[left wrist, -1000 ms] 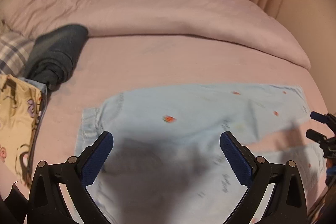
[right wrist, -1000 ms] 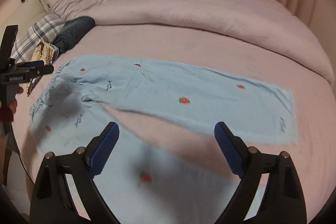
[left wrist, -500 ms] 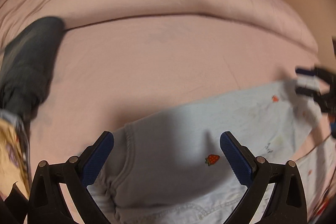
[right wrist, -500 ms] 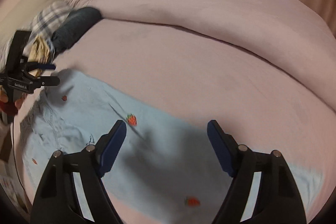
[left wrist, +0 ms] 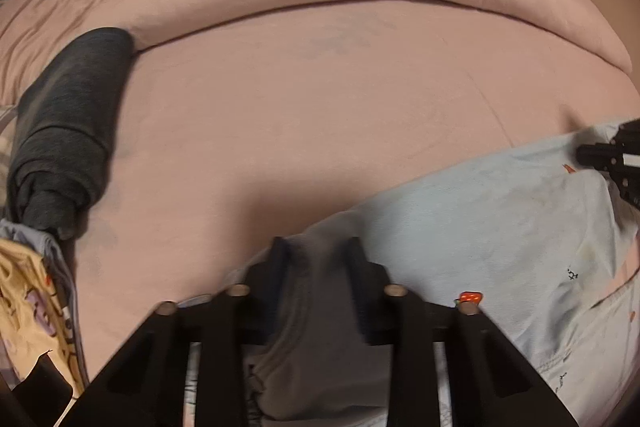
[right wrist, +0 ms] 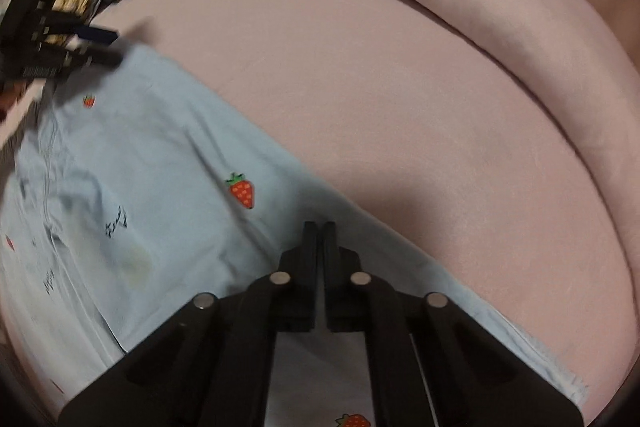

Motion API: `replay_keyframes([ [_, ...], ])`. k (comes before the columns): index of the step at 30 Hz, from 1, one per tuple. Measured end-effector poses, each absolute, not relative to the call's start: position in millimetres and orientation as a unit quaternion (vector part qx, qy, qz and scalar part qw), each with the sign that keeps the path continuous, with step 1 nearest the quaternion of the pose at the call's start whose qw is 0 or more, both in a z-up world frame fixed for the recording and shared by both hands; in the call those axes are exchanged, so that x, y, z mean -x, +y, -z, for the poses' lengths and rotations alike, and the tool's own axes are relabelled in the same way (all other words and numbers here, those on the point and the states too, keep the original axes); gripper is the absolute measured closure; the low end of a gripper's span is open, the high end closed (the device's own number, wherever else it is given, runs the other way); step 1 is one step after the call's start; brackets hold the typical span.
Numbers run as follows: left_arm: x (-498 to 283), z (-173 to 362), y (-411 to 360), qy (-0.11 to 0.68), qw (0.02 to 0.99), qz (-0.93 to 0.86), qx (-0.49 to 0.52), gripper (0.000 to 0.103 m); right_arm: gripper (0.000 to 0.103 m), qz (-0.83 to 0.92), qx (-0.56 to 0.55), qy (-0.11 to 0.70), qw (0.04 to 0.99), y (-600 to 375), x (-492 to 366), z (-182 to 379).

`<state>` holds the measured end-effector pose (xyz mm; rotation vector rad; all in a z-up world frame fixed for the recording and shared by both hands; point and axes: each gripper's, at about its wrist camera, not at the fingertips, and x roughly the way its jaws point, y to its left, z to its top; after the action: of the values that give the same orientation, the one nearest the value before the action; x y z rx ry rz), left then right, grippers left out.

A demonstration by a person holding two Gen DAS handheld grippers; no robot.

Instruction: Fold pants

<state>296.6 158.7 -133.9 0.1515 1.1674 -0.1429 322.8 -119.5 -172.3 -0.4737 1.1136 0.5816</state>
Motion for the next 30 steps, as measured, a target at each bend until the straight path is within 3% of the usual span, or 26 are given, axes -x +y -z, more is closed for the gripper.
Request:
replay_keyframes([
  [2,-291.5,130.4,164.6,0.547,0.832,0.067,-0.062,0.087,0.102,-0.251,0.247,0.504,0.789,-116.0,-317.1,169.2],
  [8,-286.0,125.4,166.4,0.556,0.824,0.077,-0.075,0.087,0.098,-0.243,0.248,0.497,0.795,-119.3,-318.5,148.0],
  [10,-296.1,129.7,166.2,0.563,0.820,0.084,-0.067,0.086,0.081,-0.257,0.230,0.506,0.790,-118.4,-321.0,142.2],
  [11,-296.5,129.7,167.9,0.565,0.818,0.088,-0.066,0.084,0.057,-0.262,0.226,0.508,0.789,-114.7,-322.3,142.3],
  [12,-298.4,130.4,168.4,0.566,0.817,0.091,-0.066,0.083,0.042,-0.271,0.223,0.508,0.787,-114.0,-324.5,142.0],
  [16,-301.6,129.8,162.8,0.565,0.813,0.125,-0.058,0.060,0.043,-0.282,0.235,0.529,0.765,-112.8,-341.6,160.3],
  [19,-296.5,134.7,150.2,0.556,0.815,0.120,-0.108,0.060,0.045,-0.283,0.207,0.556,0.753,-116.0,-350.3,177.7],
  [20,-292.5,135.0,145.4,0.546,0.819,0.116,-0.129,0.062,0.060,-0.289,0.201,0.546,0.760,-117.0,-348.1,175.1],
  [21,-290.1,133.5,144.9,0.538,0.825,0.112,-0.133,0.066,0.087,-0.295,0.202,0.538,0.763,-116.1,-344.2,172.9],
  [23,-290.2,130.3,151.1,0.529,0.835,0.091,-0.123,0.090,0.096,-0.291,0.245,0.516,0.768,-101.0,-327.6,172.6],
  [26,-285.5,118.0,169.0,0.508,0.854,0.076,-0.080,0.095,0.100,-0.273,0.304,0.494,0.767,-89.8,-311.4,170.6],
  [30,-283.0,106.2,158.4,0.476,0.872,0.062,-0.097,0.095,0.100,-0.246,0.307,0.456,0.799,-81.5,-317.8,149.3],
])
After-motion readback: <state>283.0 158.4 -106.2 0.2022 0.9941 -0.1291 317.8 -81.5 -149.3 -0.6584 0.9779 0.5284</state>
